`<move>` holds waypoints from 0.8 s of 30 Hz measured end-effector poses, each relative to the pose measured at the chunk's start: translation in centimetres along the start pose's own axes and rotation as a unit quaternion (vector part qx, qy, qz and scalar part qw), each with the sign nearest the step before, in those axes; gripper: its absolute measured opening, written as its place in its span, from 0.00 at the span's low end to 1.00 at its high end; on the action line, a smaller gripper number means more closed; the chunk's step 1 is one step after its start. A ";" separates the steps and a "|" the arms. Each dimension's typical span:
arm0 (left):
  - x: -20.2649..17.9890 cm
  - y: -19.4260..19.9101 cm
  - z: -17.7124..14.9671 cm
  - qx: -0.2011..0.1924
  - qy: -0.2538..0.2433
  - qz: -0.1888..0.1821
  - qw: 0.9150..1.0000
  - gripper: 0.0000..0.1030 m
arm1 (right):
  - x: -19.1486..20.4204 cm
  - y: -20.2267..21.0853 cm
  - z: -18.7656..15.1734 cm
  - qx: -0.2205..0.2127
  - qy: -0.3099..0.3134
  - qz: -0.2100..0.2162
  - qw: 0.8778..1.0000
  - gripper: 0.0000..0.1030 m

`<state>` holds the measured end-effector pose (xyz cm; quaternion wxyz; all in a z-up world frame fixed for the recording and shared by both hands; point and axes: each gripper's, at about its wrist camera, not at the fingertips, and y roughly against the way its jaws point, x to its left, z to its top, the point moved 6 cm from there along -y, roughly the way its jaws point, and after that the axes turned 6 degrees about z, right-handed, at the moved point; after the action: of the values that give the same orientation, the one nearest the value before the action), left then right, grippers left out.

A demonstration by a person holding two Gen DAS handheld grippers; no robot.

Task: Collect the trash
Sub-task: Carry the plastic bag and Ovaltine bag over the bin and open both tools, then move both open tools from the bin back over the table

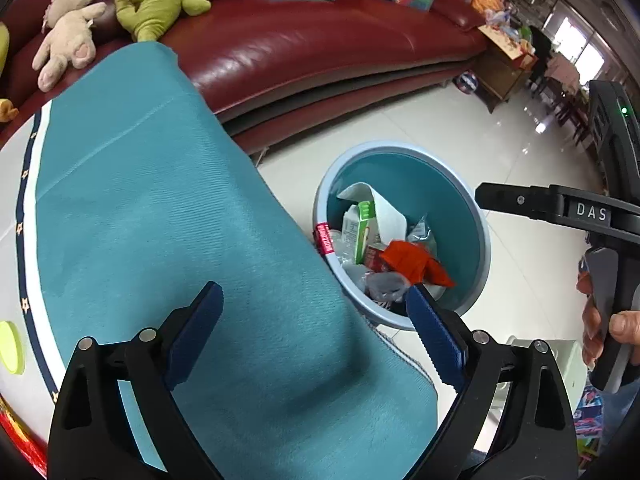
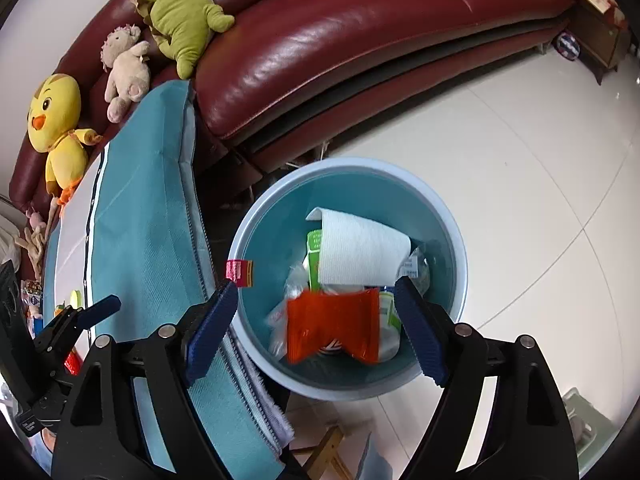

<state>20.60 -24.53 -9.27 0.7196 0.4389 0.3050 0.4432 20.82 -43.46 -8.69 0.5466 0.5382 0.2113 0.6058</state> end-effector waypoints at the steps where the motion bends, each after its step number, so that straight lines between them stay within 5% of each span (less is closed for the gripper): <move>1: 0.1 0.2 -0.1 -0.001 0.001 -0.001 1.000 0.90 | 0.1 0.1 -0.1 0.001 0.000 -0.003 1.000 0.75; 24: 8.3 7.7 -5.3 -0.053 0.063 0.031 0.996 0.95 | 10.3 1.4 -3.4 0.014 0.074 -0.004 0.997 0.82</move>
<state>16.82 -13.33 -5.00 0.7072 0.3804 0.3124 0.5075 19.05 -33.66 -4.27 0.5243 0.4984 0.2614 0.6391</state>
